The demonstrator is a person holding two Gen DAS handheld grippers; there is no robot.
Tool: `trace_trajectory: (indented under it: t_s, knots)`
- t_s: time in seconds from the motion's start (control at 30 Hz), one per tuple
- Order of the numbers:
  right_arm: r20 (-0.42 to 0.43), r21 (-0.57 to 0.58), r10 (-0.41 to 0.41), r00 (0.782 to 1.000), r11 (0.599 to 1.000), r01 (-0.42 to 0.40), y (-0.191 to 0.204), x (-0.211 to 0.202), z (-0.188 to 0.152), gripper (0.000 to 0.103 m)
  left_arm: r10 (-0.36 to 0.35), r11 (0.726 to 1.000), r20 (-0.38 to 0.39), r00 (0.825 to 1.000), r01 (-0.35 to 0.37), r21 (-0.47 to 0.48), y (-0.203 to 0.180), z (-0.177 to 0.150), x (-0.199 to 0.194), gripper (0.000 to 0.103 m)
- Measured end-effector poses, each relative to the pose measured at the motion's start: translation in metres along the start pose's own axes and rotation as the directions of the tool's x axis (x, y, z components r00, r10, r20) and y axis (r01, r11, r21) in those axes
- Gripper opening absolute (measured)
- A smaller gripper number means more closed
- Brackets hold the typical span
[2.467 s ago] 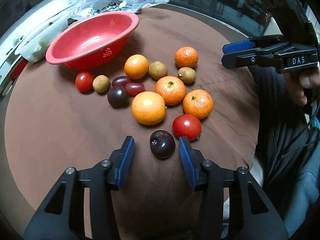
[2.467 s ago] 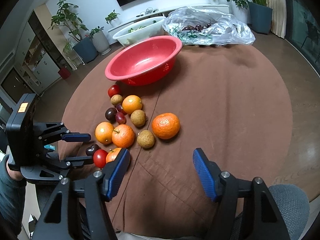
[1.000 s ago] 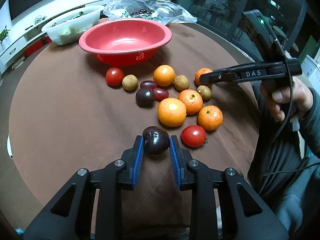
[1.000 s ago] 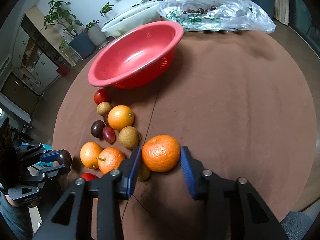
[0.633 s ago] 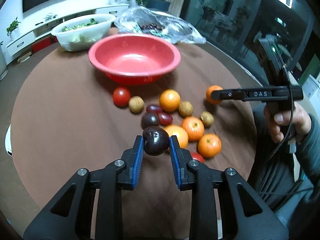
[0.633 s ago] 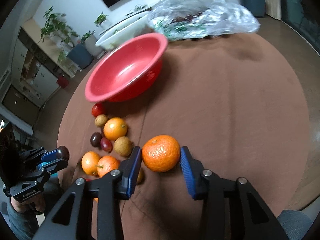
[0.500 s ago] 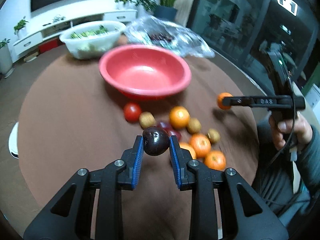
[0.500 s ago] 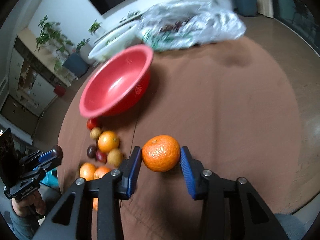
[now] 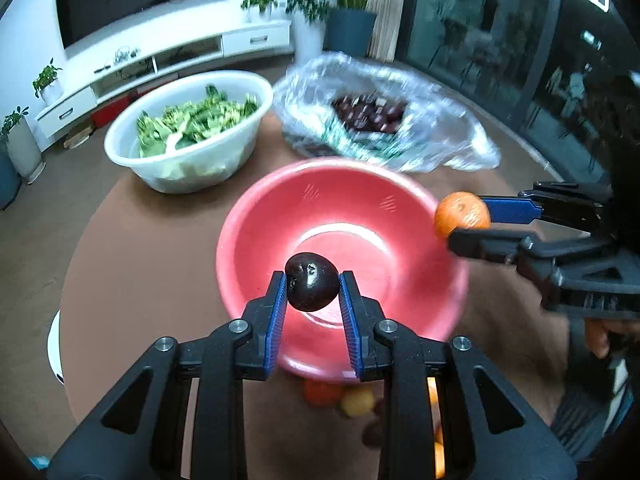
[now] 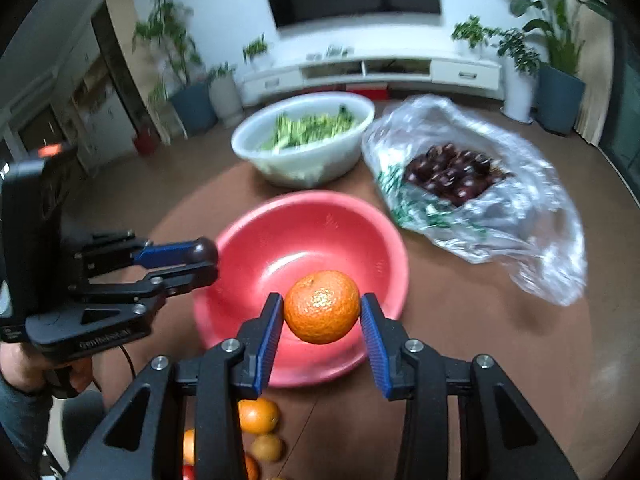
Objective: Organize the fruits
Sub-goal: 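Carry the plum and tangerine into the red bowl and open both tools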
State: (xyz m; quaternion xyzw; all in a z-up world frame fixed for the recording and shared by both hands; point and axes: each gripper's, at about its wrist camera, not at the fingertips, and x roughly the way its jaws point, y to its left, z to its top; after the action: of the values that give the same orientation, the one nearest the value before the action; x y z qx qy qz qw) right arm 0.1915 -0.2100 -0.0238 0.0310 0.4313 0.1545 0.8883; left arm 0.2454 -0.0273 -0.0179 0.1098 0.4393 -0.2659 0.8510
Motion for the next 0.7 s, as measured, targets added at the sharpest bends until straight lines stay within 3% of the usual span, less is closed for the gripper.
trace_trajectory:
  t_s: [0.3, 0.7]
  knots:
    - [-0.136, -0.089, -0.080, 0.987, 0.994, 0.068, 0.002, 0.061, 0.013, 0.043, 0.026, 0.998, -0.126, 0.992, -0.019, 0.055, -0.003, 0.000, 0.065, 0.025]
    - [-0.161, -0.165, -0.131, 0.978, 0.981, 0.105, 0.008, 0.081, 0.013, 0.043, 0.037, 0.995, -0.157, 0.987, -0.022, 0.095, -0.013, -0.009, 0.078, 0.025]
